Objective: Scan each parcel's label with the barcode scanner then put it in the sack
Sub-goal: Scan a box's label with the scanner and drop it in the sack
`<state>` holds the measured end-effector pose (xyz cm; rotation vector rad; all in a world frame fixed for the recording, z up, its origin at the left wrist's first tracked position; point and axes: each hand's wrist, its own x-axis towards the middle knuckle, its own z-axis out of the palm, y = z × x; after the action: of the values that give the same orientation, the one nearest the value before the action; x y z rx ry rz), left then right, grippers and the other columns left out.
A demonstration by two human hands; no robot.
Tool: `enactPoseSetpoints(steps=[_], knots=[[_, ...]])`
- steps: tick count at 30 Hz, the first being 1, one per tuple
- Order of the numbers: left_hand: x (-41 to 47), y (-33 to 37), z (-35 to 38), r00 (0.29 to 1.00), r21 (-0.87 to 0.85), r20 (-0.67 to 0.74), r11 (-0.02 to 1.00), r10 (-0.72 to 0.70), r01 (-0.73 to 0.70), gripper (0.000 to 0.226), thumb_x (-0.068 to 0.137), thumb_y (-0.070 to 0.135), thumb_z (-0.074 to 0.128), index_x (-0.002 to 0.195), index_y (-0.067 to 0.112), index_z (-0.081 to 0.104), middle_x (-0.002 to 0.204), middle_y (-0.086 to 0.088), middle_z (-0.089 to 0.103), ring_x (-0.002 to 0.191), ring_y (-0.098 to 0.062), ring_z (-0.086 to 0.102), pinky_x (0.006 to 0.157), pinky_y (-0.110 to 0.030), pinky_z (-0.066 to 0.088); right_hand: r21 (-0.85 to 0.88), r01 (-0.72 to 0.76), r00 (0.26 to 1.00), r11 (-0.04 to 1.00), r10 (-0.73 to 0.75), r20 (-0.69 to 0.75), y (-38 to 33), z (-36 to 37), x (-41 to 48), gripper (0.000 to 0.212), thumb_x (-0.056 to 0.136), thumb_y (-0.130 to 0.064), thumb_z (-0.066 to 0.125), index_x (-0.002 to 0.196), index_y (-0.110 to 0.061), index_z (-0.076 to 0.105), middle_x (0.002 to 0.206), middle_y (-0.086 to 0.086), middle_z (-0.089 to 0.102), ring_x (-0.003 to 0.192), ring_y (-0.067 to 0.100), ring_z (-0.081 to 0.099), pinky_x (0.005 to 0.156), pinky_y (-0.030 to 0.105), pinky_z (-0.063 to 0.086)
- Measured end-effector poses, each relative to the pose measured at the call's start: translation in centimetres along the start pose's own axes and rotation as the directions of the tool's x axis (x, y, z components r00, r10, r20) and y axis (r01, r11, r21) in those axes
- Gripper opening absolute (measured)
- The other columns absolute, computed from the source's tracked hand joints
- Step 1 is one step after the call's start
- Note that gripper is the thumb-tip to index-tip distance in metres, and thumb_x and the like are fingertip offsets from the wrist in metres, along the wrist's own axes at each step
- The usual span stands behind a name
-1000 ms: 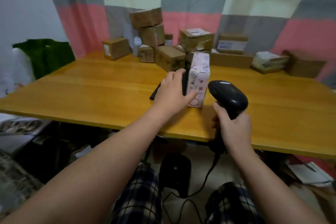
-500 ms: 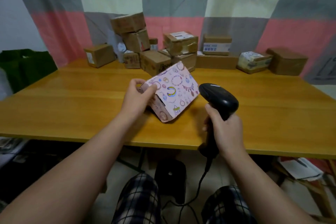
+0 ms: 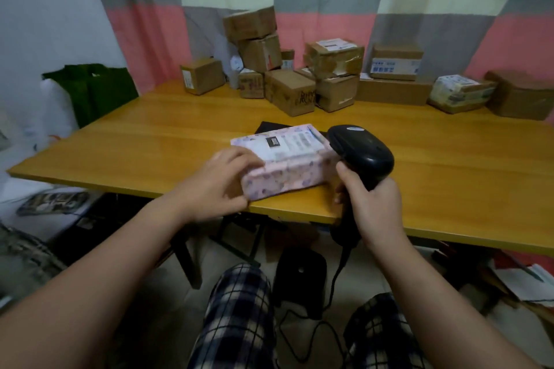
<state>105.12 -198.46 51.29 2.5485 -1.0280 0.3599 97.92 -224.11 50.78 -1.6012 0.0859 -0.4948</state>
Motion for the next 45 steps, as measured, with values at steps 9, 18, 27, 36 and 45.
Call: enactPoseSetpoints(steps=[9,18,27,36,45], knots=[[3.9,1.6,0.4,0.652,-0.415,0.044,0.58,-0.757,0.701,0.056,0.095,0.043,0.054,0.134,0.004,0.047,0.129,-0.013,0.056,0.115,-0.029,0.054,0.09,-0.032,0.042,0.032,-0.227,0.962,0.973,0.219,0.164,-1.8,1.8,2.6,0.024,0.084,-0.041,0.069,0.103,-0.027,0.065,0.104,-0.007,0.069,0.093,0.002,0.062,0.073,0.015,0.047],[3.8,-0.8,-0.1,0.695,-0.626,0.307,0.412,-0.65,0.662,0.14,0.048,0.055,0.089,0.152,0.02,0.002,0.152,-0.005,0.032,0.13,-0.025,0.042,0.111,-0.041,0.035,0.233,-0.177,0.981,0.956,0.153,0.117,-1.0,2.6,1.0,0.036,0.085,-0.031,0.07,0.12,-0.023,0.064,0.114,-0.004,0.07,0.107,0.01,0.064,0.083,0.024,0.049],[2.5,-0.7,-2.1,0.808,-0.47,0.009,0.71,-0.59,0.524,0.099,0.044,0.058,0.083,0.129,0.027,0.041,0.125,-0.001,0.034,0.119,-0.018,0.04,0.104,-0.03,0.033,0.376,0.052,0.99,0.925,-0.096,0.101,-3.4,3.1,1.3,0.022,0.077,-0.025,0.068,0.099,-0.025,0.071,0.102,-0.003,0.074,0.102,0.014,0.068,0.08,0.025,0.054],[0.9,0.3,-3.2,0.874,-0.645,0.031,0.658,-0.485,0.388,0.072,0.051,0.047,0.083,0.099,0.033,0.031,0.11,-0.01,0.06,0.084,-0.009,0.063,0.058,-0.028,0.054,0.238,0.181,0.972,0.954,-0.211,0.106,-4.9,5.1,2.4,0.061,0.07,-0.034,0.078,0.122,-0.01,0.057,0.115,0.004,0.067,0.105,0.009,0.064,0.083,0.023,0.052],[0.0,1.3,-1.3,0.822,-0.646,-0.196,0.701,-0.535,0.302,0.094,0.085,0.0,0.069,0.151,0.028,0.008,0.125,-0.012,0.05,0.105,-0.023,0.059,0.079,-0.012,0.051,-0.143,0.261,0.959,0.955,-0.239,0.149,-3.9,6.4,-0.3,0.013,0.084,-0.028,0.072,0.081,-0.017,0.065,0.064,-0.014,0.058,0.062,-0.008,0.056,0.055,0.009,0.037]])
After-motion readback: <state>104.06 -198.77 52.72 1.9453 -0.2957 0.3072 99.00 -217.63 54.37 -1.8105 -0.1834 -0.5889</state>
